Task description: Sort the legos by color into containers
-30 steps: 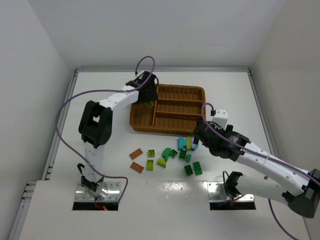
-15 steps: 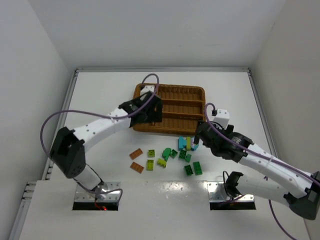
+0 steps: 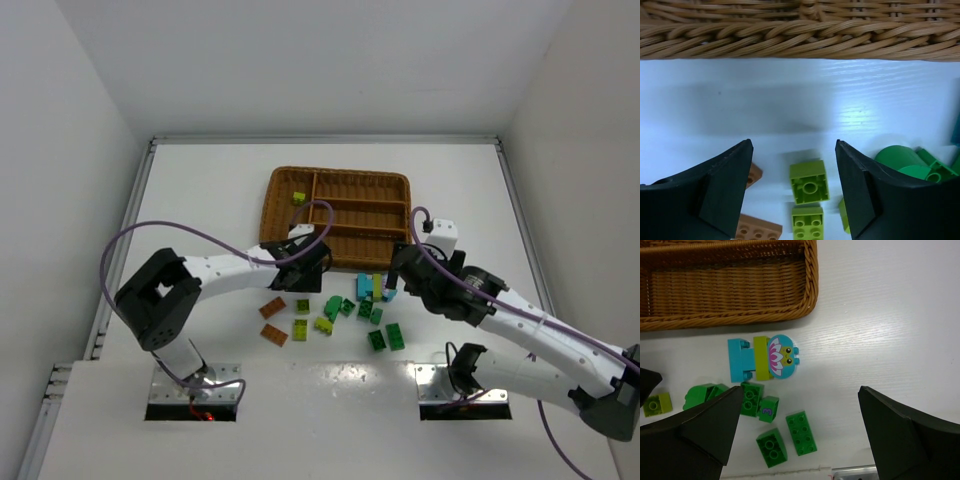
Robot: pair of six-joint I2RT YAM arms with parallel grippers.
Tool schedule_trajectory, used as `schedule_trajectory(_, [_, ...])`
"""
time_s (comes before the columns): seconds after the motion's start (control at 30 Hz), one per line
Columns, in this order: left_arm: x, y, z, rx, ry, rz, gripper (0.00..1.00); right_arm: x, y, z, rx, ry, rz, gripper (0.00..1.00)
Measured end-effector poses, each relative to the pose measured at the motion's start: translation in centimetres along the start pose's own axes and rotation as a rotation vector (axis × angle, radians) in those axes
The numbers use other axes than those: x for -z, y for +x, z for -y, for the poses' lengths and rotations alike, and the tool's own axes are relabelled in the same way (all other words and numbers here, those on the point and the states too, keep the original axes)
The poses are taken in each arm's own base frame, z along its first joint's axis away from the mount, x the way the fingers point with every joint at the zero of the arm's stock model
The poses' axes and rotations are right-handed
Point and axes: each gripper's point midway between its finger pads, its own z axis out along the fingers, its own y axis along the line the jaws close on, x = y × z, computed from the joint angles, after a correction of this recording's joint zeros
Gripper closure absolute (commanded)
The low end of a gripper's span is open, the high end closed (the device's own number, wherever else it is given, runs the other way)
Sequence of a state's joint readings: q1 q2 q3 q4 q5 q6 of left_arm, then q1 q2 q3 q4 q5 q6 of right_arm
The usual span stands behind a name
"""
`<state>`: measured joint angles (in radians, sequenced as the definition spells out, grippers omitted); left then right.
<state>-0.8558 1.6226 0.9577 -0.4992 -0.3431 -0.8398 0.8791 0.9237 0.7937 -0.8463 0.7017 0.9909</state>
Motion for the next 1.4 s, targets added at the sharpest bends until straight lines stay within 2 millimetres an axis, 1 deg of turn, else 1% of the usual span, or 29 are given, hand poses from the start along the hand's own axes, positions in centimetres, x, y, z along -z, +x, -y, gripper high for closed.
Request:
schedule_trajectory(0.2, [-0.5, 0.6, 1.0, 0.017, 0.036, -0.016, 0.27, 0.0, 0.1, 0.0, 0.0, -0.003, -0.004, 0.0])
schedule_trajectory(0.27, [-0.3, 1.2, 1.3, 0.016, 0.043, -0.027, 0.27, 0.0, 0.2, 0.0, 0.001, -0.003, -0.006, 0.0])
schedule_trajectory(0.3, [-0.2, 1.5, 1.6, 0.012, 0.047, -0.03, 0.29, 0.0, 0.2, 0.0, 0.002, -0.003, -0.007, 0.0])
schedule_trajectory(0.33, [-0.1, 1.8, 1.9, 0.01, 0.054, -0.033, 0.29, -0.1, 0.3, 0.0, 0.003, -0.002, -0.008, 0.0])
schedule_trajectory(0.43, [0.5, 2.9, 3.0, 0.002, 0.073, -0.043, 0.34, -0.1, 0.4, 0.1, 0.006, 0.0, -0.01, 0.0])
schedule_trajectory(0.5, [0.8, 3.7, 3.5, 0.002, 0.077, -0.052, 0.34, -0.2, 0.6, 0.1, 0.007, -0.001, -0.015, 0.0])
schedule_trajectory(0.67, [1.0, 4.7, 3.7, 0.022, 0.067, -0.06, 0.34, -0.3, 0.8, -0.1, 0.01, -0.008, -0.028, 0.0])
schedule_trajectory(0.73, [0.9, 4.8, 3.5, 0.031, 0.057, -0.061, 0.35, -0.3, 0.9, -0.2, 0.01, -0.01, -0.03, 0.0])
schedule_trajectory(0.77, [0.9, 4.9, 3.3, 0.036, 0.051, -0.062, 0.37, -0.3, 0.9, -0.2, 0.01, -0.01, -0.031, 0.0])
schedule_trajectory(0.83, [0.9, 4.9, 3.2, 0.045, 0.044, -0.062, 0.44, -0.3, 1.1, -0.1, 0.013, -0.008, -0.034, 0.0])
schedule_trajectory(0.9, [0.9, 4.9, 3.1, 0.051, 0.037, -0.062, 0.47, -0.4, 1.3, 0.0, 0.016, -0.005, -0.037, 0.0])
schedule_trajectory(1.03, [0.9, 4.9, 2.8, 0.055, 0.023, -0.061, 0.57, -0.4, 1.3, 0.0, 0.018, -0.005, -0.039, 0.0])
schedule_trajectory(1.1, [0.8, 4.9, 2.6, 0.055, 0.017, -0.061, 0.59, -0.4, 1.3, 0.0, 0.018, -0.005, -0.039, 0.0])
schedule_trajectory(1.17, [0.8, 4.8, 2.4, 0.058, 0.014, -0.062, 0.64, -0.4, 1.3, 0.0, 0.017, -0.005, -0.039, 0.0])
schedule_trajectory(1.2, [0.8, 4.6, 2.2, 0.059, 0.009, -0.062, 0.64, -0.4, 1.3, 0.0, 0.017, -0.005, -0.039, 0.0])
schedule_trajectory(1.3, [1.0, 3.6, 1.1, 0.069, -0.008, -0.055, 0.64, -0.4, 1.3, 0.0, 0.017, -0.005, -0.039, 0.0])
schedule_trajectory(1.37, [1.5, 2.2, 0.2, 0.086, -0.018, -0.038, 0.64, -0.4, 1.3, 0.0, 0.016, -0.005, -0.038, 0.0])
schedule_trajectory(1.4, [1.8, 1.2, -0.3, 0.096, -0.026, -0.023, 0.64, -0.4, 1.3, 0.0, 0.015, -0.006, -0.037, 0.0])
